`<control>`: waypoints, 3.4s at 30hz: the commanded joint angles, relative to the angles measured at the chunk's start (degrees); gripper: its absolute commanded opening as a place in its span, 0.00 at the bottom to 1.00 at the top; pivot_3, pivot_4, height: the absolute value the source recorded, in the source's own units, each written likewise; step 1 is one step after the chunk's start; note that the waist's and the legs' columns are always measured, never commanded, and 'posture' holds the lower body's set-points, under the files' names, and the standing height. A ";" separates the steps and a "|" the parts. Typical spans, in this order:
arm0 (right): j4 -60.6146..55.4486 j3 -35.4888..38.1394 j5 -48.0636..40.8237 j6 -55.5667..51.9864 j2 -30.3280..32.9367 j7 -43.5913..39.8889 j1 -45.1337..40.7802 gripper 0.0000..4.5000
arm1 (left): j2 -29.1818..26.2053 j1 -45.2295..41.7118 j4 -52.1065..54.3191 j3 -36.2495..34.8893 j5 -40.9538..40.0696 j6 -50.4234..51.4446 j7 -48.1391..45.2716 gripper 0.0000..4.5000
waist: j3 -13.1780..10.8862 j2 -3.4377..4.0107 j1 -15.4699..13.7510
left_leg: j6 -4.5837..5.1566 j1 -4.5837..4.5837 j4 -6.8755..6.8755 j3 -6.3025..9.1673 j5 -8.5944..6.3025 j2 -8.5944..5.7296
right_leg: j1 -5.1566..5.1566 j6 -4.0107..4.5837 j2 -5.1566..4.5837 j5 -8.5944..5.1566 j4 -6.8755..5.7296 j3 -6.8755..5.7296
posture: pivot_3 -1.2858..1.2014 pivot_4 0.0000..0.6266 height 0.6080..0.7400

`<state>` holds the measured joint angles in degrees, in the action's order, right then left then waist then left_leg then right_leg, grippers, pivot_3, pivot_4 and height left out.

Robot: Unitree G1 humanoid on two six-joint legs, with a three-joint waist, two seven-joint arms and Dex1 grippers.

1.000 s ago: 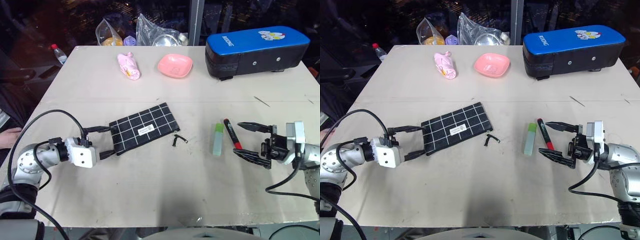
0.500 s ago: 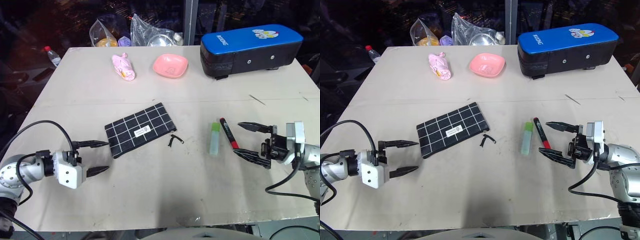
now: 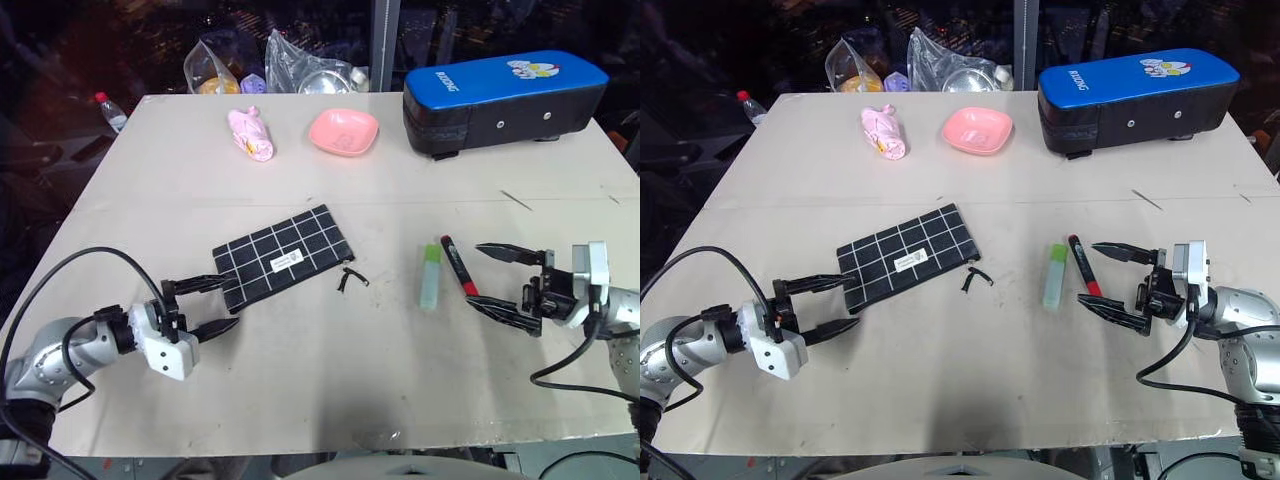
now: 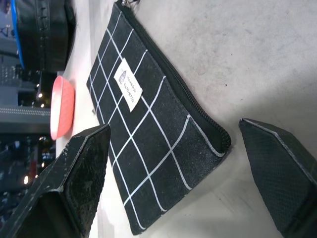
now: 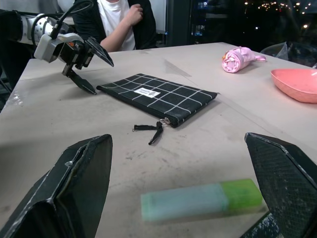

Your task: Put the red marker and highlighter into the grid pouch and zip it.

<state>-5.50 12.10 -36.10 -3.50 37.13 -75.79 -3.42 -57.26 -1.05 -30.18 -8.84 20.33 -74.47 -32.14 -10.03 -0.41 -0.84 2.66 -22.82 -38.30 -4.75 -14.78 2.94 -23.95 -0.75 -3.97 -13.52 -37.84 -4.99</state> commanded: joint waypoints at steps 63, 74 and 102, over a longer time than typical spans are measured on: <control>-2.30 0.96 -0.14 2.88 -1.22 4.21 1.20 0.96 | 12.37 -20.09 1.31 17.56 3.50 16.92 13.55 0.03 | 0.15 -0.05 -1.29 | 0.02 0.04 -0.11 -0.74 0.01 0.13 | -0.05 0.06 0.27 0.21 -0.08 0.21 | 0.52 0.24 1.00; -2.50 -0.37 -1.25 0.18 -2.02 5.90 -2.46 0.96 | 16.85 -13.53 22.85 15.53 -28.98 42.15 -2.11 0.01 | 0.08 -0.20 -0.08 | 0.02 0.02 -0.15 -0.73 0.01 0.18 | -0.06 0.04 0.34 0.28 -0.08 0.28 | 0.52 0.24 1.00; -4.96 -11.51 11.05 -30.43 -13.70 43.65 -28.17 0.15 | 26.77 -11.01 36.89 12.79 -28.57 61.54 -3.10 0.00 | 0.10 -0.24 0.14 | -0.06 -0.07 -0.11 -0.66 0.06 0.15 | -0.10 0.05 0.50 0.30 -0.05 0.37 | 0.52 0.24 1.00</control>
<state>-8.08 0.41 -24.88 -34.84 23.01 -31.29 -30.31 -30.66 -11.93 5.96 5.00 -8.52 -11.68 -35.25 -9.93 -0.65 -0.70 2.60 -22.89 -38.42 -5.41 -14.72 3.09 -24.05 -0.71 -3.47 -13.22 -37.89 -4.62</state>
